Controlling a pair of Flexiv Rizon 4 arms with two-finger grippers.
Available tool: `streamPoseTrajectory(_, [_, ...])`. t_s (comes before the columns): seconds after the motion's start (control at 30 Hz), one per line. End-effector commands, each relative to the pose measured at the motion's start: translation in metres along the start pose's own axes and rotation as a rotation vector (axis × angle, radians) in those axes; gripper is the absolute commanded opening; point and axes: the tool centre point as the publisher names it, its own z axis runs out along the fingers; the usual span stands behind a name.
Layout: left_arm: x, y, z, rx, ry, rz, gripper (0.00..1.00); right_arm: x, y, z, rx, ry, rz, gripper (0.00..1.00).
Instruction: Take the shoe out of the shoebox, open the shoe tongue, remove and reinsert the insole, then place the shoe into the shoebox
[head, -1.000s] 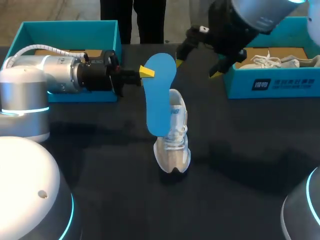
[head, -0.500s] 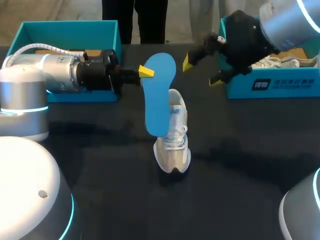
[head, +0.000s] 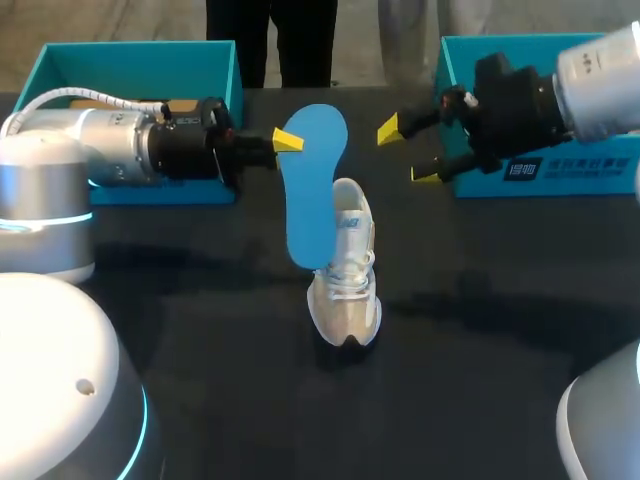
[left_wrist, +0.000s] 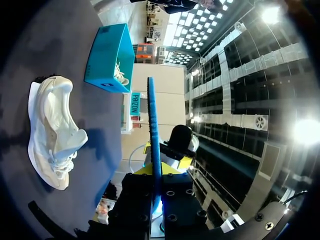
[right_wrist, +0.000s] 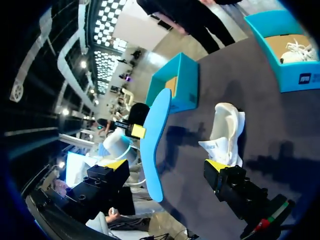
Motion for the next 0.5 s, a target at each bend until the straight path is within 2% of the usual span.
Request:
streamPoseTrajectory(0.03, [0.000, 0.001, -0.003, 0.004, 0.006, -0.004, 0.00, -0.009, -0.002, 0.009, -0.009, 0.223, 0.004, 1.00])
streamPoseTrajectory(0.5, [0.001, -0.001, -0.005, 0.008, 0.011, -0.012, 0.00, -0.018, -0.004, 0.019, -0.002, 0.229, 0.035, 1.00])
